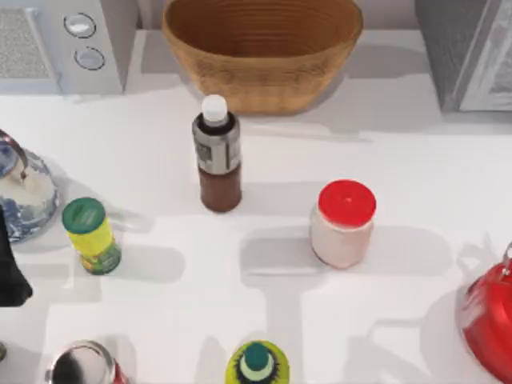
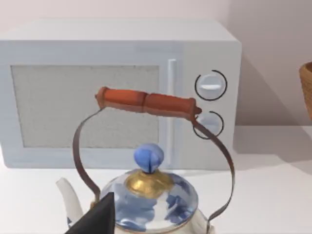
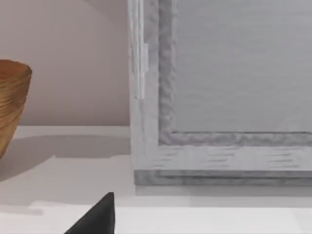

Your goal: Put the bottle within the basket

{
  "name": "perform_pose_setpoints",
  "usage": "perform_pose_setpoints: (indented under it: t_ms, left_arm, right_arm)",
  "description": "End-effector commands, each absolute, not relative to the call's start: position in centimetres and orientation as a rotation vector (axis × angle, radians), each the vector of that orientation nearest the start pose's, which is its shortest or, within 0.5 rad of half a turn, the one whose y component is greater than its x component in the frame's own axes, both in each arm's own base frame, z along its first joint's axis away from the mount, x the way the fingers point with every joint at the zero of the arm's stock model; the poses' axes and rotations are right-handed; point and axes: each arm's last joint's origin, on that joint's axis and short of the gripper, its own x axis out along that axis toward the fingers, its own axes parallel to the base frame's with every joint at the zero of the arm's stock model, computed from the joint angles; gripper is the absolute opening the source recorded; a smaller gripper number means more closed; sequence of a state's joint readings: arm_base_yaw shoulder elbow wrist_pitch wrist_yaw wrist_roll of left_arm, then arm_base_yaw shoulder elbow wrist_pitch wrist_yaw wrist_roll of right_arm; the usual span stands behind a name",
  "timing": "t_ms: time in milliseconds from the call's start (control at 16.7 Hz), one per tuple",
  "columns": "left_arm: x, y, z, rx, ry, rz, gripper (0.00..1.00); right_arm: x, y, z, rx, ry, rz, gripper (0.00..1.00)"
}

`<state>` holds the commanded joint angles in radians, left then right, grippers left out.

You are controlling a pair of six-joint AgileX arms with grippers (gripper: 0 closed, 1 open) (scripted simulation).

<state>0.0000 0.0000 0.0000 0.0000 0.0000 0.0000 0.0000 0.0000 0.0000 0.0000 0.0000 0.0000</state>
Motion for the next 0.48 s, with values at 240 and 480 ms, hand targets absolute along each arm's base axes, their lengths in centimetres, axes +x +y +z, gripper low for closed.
perform_pose_setpoints:
  t_ms: [240,480]
  left_arm:
    - [10.7,-0.2,16.6,-0.003,-0.015,-0.020,1.00]
    - [11.8,-0.8,18.3,-0.003,-0.033,-0.113,1.00]
  right_arm:
    - [10.6,-0.1,16.0,0.000,0.000,0.000,1.00]
    - [10.6,-0.1,16.0,0.000,0.000,0.000,1.00]
